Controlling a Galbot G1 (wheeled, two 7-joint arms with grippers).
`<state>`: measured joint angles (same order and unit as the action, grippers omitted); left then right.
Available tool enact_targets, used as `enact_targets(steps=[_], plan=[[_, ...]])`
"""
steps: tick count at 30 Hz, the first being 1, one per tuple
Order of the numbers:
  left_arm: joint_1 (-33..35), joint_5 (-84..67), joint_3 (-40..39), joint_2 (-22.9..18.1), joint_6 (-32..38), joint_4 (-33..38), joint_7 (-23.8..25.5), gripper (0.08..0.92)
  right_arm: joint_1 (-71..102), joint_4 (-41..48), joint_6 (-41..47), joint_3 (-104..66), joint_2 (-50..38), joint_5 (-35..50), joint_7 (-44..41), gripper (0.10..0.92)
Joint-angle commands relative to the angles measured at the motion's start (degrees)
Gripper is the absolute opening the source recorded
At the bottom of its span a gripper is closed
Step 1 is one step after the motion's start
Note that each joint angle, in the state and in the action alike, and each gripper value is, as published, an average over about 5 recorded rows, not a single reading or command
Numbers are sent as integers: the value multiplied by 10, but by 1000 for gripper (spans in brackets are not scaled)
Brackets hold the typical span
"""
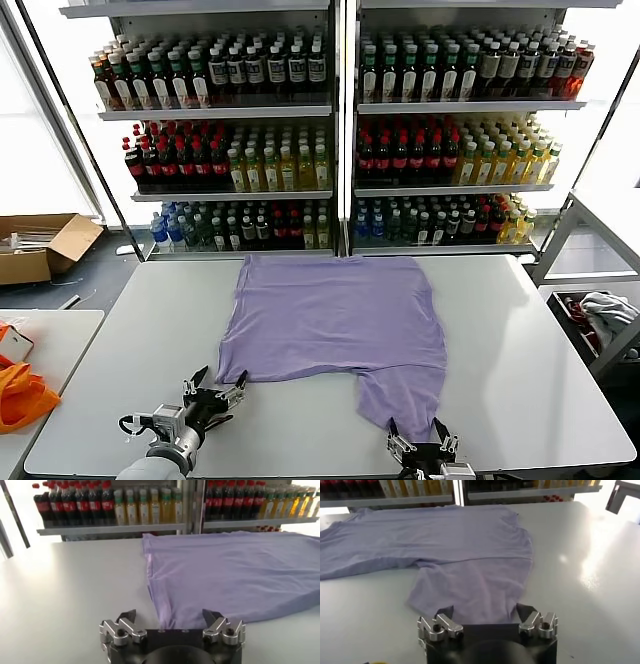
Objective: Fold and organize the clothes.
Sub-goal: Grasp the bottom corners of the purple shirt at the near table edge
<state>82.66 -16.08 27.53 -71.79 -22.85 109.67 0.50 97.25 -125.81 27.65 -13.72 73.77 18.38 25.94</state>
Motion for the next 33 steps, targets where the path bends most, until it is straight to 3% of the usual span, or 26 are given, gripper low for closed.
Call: enact_targets(steps=[1, 12, 15, 23, 33], plan=[[8, -1, -7, 3, -7, 4, 0, 698, 2, 4, 0, 4, 1, 2, 0, 482], [8, 9, -10, -1, 6, 1, 6, 394, 2, -3, -7, -3, 1, 4, -5, 165], [5, 13, -11, -5, 8, 0, 10, 308, -2, -9, -9, -13, 2, 4, -8, 114], [3, 14, 1, -10, 28, 6, 17, 103, -26, -19, -44, -48, 1, 0, -50, 109], [-41, 2, 2, -23, 75, 10, 15, 86, -118, 2, -76, -77, 13, -41, -97, 109]])
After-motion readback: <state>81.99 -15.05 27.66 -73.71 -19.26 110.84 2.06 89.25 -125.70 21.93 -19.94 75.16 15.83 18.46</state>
